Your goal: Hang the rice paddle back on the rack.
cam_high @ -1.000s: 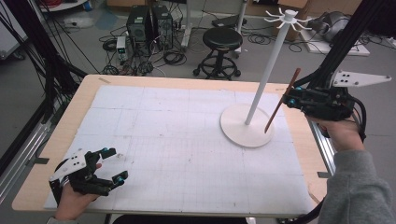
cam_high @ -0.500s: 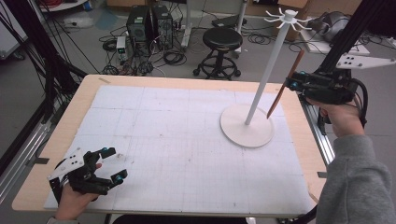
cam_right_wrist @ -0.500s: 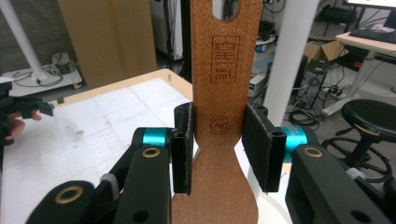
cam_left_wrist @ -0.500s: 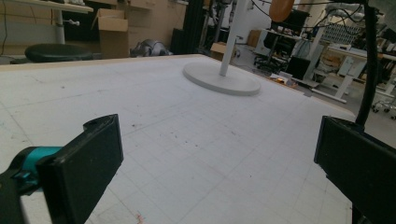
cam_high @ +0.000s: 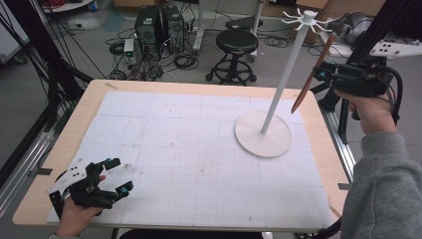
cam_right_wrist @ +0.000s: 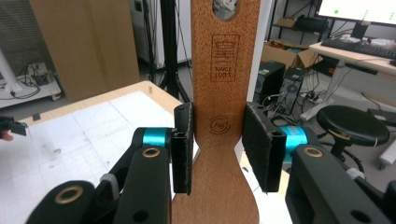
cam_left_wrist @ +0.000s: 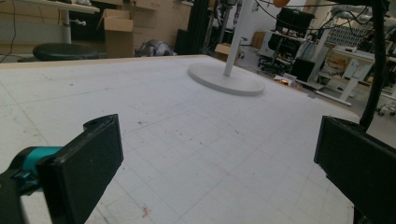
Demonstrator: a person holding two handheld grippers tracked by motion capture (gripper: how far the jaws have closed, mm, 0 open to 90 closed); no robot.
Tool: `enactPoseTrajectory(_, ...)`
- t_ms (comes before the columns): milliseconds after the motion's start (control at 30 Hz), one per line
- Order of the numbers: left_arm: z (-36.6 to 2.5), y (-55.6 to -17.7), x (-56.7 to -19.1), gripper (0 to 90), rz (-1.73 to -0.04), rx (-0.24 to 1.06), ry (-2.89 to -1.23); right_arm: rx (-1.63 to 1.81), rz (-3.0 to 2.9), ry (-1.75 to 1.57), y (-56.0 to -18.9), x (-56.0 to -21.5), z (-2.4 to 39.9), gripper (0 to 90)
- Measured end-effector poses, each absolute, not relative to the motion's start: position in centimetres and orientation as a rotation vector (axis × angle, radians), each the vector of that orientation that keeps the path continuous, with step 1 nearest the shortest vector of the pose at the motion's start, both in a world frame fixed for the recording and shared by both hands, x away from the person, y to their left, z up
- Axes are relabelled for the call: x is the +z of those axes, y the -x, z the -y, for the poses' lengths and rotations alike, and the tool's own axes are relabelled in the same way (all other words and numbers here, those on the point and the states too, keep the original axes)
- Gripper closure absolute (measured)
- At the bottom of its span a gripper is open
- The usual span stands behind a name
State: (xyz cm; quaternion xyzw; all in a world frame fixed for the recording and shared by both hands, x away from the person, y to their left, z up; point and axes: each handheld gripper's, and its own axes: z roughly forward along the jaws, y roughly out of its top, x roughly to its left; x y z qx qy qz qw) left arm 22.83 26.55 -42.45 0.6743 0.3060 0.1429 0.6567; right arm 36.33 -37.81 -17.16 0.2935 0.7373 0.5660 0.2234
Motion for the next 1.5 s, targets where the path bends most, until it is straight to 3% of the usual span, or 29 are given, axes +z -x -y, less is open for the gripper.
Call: enactPoseTrajectory(1500, -26.9, -22.8, -42.4, 1.8, -0.692, 0.329, -1.522, 1.549, -1.943, -0.89, -38.9, -16.5, 36.9, 64.7)
